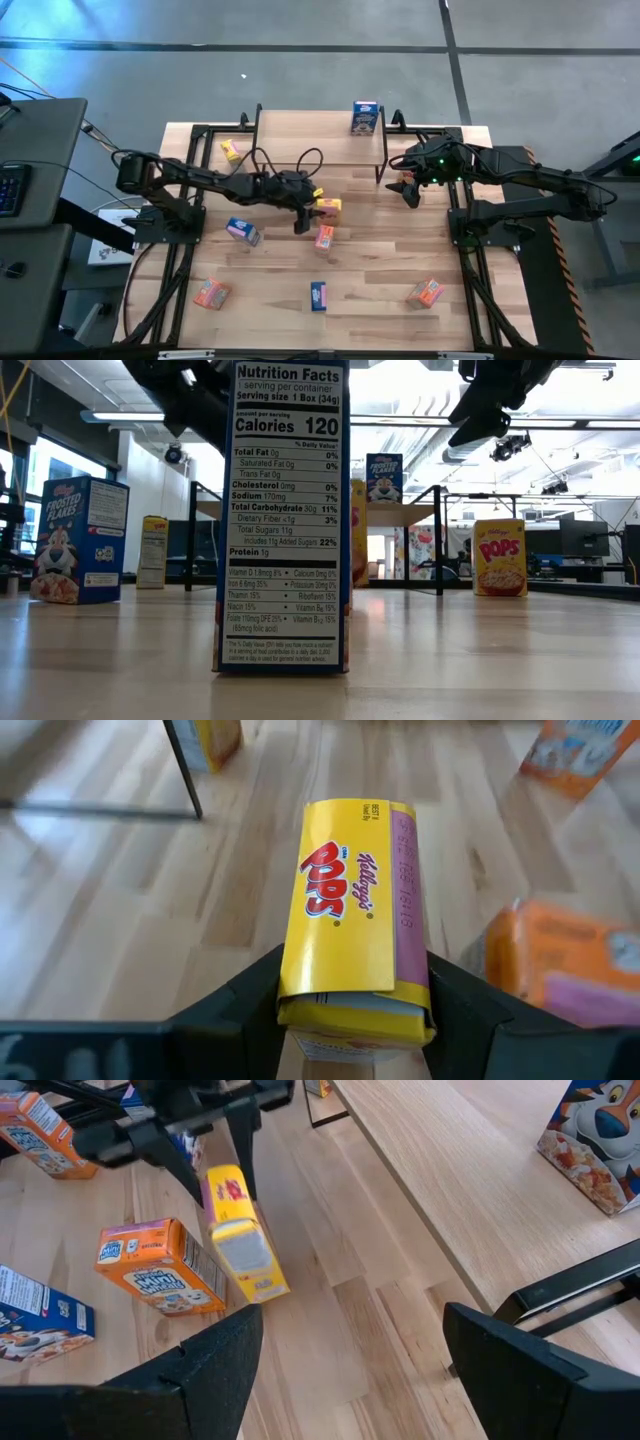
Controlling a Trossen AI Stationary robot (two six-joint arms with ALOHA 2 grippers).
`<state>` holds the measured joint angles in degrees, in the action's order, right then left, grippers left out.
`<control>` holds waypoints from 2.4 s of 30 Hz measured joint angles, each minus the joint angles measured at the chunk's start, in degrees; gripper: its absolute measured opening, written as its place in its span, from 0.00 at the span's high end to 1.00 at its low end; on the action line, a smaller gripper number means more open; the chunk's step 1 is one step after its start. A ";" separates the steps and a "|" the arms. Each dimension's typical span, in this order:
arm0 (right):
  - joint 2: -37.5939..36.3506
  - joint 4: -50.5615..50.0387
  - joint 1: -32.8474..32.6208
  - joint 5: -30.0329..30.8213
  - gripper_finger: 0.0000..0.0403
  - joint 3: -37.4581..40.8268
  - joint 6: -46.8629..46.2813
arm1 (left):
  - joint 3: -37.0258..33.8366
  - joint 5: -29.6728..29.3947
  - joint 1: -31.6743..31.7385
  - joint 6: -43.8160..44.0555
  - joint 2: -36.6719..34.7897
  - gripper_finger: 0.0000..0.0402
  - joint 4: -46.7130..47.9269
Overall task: Stack cereal on shelf
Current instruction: Put the bottom yellow cereal box on the shelf
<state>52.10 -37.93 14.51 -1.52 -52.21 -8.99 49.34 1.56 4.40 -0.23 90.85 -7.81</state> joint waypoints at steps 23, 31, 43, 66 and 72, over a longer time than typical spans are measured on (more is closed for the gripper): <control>0.00 0.00 0.02 0.00 0.25 0.00 0.00 | 4.80 -0.05 10.40 -7.37 -15.97 0.57 7.12; 0.00 0.02 0.00 0.00 0.25 0.00 0.00 | 16.16 -0.04 15.03 -13.70 -15.69 0.57 17.43; 0.02 -0.02 0.02 0.02 0.25 0.00 0.00 | 28.55 3.51 24.54 -20.92 -10.69 0.57 25.10; 0.02 -0.39 0.02 0.00 0.25 0.00 0.00 | 44.41 12.18 32.61 -22.97 6.51 0.57 36.71; 0.02 -0.39 0.02 0.00 0.25 0.00 0.00 | 44.41 16.85 34.89 -23.08 7.27 0.57 37.18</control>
<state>52.12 -38.33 14.52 -1.52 -52.21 -8.99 93.76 18.41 39.30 -23.31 98.12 29.36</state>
